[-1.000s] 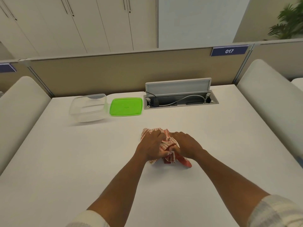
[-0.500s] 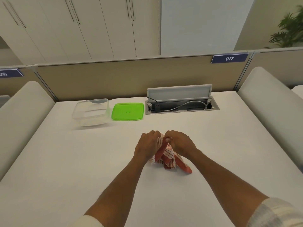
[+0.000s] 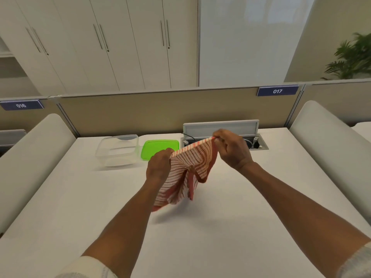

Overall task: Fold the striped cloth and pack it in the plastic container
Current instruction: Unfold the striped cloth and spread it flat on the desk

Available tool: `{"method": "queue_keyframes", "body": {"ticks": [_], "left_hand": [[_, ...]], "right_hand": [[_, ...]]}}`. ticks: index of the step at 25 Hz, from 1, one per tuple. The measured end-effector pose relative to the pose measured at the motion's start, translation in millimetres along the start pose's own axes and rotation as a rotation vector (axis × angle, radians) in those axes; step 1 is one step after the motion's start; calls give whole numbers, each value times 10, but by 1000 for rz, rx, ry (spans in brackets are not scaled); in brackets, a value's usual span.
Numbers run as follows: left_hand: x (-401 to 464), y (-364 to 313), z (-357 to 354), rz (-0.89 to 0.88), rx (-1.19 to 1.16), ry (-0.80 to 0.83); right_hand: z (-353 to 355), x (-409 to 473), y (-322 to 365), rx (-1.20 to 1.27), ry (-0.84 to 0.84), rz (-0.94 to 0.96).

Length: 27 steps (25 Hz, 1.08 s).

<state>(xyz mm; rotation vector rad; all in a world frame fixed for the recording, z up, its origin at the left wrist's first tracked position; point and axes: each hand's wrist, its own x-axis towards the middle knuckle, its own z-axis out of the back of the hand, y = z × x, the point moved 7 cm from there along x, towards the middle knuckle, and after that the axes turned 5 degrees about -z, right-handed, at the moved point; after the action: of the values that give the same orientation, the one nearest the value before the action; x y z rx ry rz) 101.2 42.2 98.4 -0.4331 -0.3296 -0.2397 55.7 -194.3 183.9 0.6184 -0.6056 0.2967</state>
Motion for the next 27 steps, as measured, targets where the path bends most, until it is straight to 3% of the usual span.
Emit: {"method": "queue_keyframes", "body": {"ticks": [8, 19, 23, 27], "left_hand": [[193, 491, 624, 117, 52, -113], [787, 499, 1402, 111, 93, -298], [903, 457, 1563, 165, -4, -415], [955, 333, 1681, 110, -43, -502]], "right_hand": [[810, 419, -242, -94, -258, -3], [977, 637, -640, -128, -291, -193], [1122, 781, -663, -133, -346, -237], [1303, 875, -592, -101, -419, -230]]}}
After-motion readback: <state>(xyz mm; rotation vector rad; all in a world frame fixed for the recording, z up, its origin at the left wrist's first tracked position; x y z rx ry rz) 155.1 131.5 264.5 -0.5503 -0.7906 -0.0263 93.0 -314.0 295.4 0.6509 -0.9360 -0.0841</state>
